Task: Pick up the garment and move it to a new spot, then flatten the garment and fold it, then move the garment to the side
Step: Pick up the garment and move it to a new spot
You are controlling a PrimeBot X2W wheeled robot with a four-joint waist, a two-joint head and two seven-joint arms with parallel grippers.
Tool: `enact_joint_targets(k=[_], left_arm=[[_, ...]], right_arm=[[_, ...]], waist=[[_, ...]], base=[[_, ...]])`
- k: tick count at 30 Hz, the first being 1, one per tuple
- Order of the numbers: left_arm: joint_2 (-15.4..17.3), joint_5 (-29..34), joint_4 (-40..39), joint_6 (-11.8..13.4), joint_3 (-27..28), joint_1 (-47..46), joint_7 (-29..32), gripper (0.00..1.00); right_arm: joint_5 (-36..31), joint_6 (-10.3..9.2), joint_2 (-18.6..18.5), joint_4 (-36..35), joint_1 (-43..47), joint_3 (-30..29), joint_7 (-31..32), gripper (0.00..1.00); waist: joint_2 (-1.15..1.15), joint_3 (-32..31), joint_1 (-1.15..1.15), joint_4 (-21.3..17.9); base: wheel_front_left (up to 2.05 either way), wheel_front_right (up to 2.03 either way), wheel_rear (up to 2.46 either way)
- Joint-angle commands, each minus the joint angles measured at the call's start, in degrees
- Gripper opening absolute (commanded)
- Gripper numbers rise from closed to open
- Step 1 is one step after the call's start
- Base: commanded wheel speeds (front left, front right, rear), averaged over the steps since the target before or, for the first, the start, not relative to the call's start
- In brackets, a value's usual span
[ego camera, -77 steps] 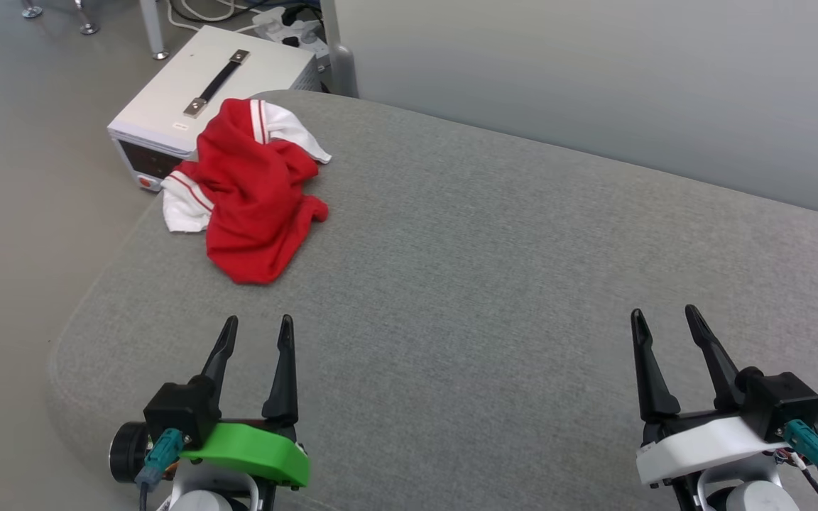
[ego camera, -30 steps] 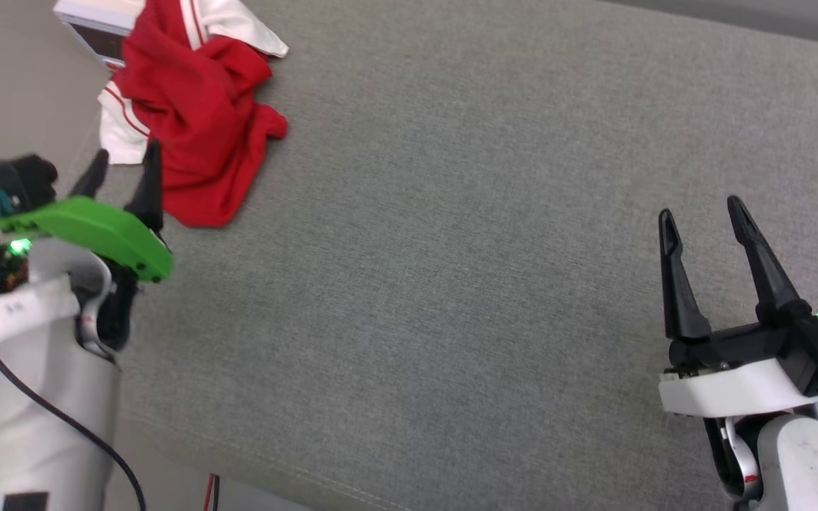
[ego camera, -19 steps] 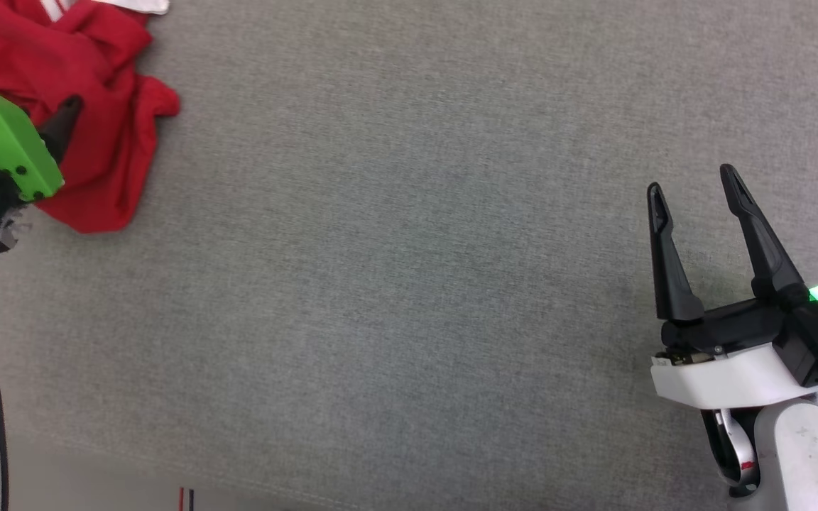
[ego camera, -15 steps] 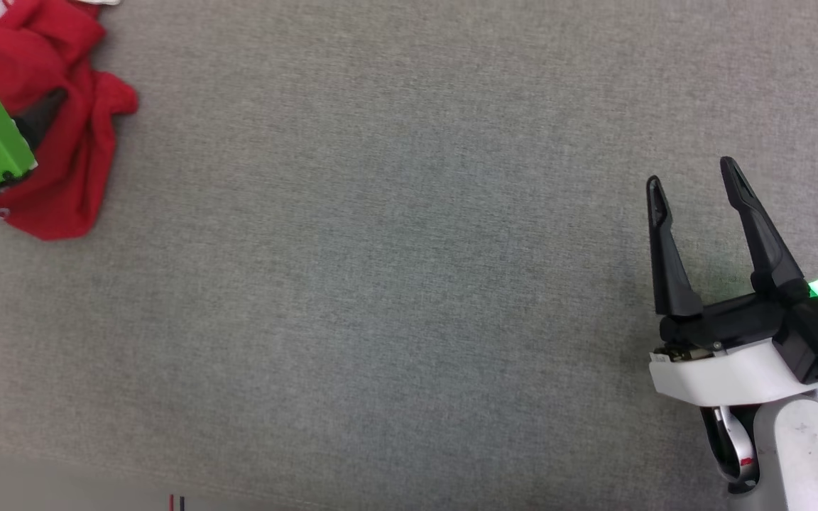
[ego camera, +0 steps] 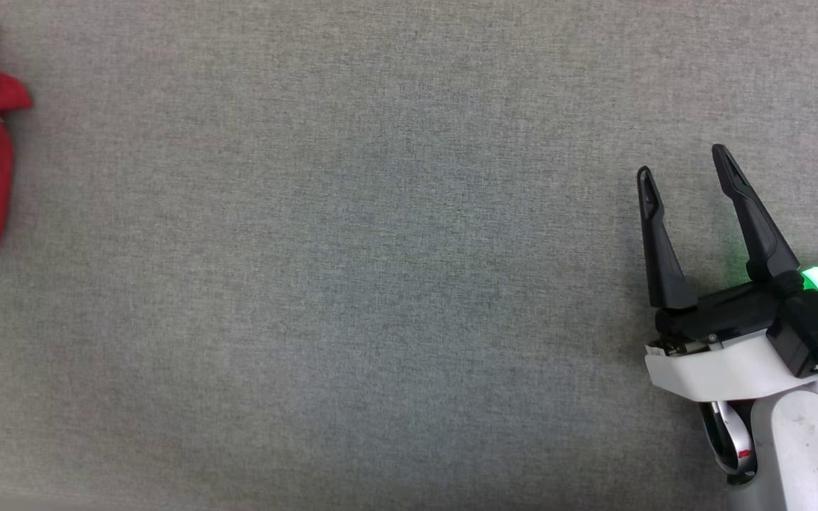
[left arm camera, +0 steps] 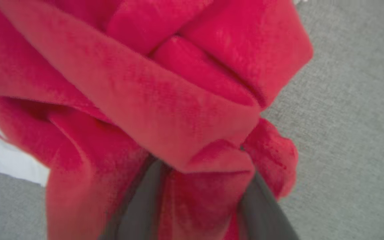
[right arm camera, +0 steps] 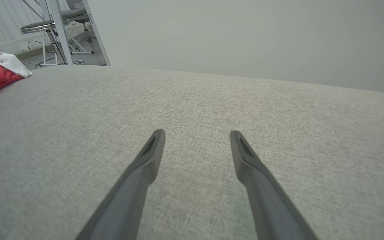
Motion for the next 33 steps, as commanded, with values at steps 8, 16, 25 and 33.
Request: enact_joint_targets(k=[8, 16, 25, 33], left_arm=[[-2.1, -0.7, 1.4, -0.8, 0.2, 2.6, -7.1, 0.0], [-1.6, 0.4, -3.2, -1.9, 1.7, 4.0, -22.6, 0.0], [-3.3, 4.3, -12.6, -2.2, -2.6, 5.2, -28.9, 0.0], [-5.5, 8.0, -21.7, -2.3, -8.4, 4.4, -28.4, 0.0]], right_arm=[[-0.4, -0.05, 0.3, 1.9, -0.9, -0.4, -0.2, 1.0], [1.4, -0.05, 1.2, 5.6, 0.1, -2.0, -1.3, 1.0], [2.6, -0.05, 2.1, 9.4, 1.9, -8.8, -1.9, 1.0], [4.0, -0.05, 2.7, 9.5, 4.0, -11.3, -1.9, 1.0]], waist=[[0.0, -4.3, 0.0, 1.3], [0.0, -12.5, 0.0, 1.6], [0.0, -21.4, 0.0, 2.4], [0.0, -26.8, 0.0, -0.8]], base=[[0.0, 0.0, 0.0], [0.0, 0.0, 0.0], [0.0, 0.0, 0.0], [0.0, 0.0, 0.0]])
